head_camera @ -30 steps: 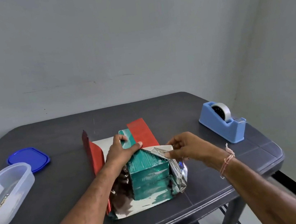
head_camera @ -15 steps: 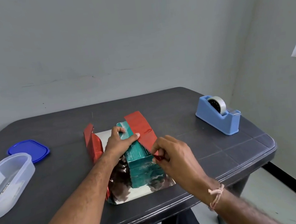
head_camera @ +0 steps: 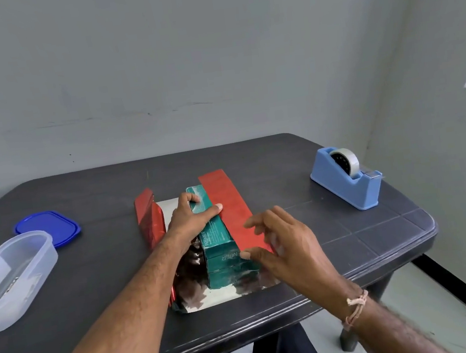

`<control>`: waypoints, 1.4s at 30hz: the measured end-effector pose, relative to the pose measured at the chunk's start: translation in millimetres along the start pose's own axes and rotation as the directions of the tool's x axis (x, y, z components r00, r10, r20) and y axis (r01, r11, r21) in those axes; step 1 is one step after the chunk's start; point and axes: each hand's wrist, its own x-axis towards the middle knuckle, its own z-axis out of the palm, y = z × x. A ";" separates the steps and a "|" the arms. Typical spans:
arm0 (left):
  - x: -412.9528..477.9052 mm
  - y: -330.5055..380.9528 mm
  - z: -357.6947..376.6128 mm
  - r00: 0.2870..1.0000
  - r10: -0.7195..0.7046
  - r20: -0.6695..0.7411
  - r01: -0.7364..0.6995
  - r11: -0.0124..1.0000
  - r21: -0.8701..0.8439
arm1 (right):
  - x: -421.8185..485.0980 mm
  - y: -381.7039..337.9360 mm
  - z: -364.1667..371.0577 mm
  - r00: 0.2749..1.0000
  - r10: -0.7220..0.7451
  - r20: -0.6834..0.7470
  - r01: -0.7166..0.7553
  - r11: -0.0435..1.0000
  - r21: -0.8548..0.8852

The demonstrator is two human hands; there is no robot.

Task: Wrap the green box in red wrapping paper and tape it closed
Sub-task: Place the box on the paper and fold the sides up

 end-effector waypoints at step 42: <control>-6.9 -5.3 7.8 0.997 -0.048 0.060 0.055 0.990 -0.127 | 82.1 67.3 43.8 0.744 0.312 0.591 -0.487 0.858 0.161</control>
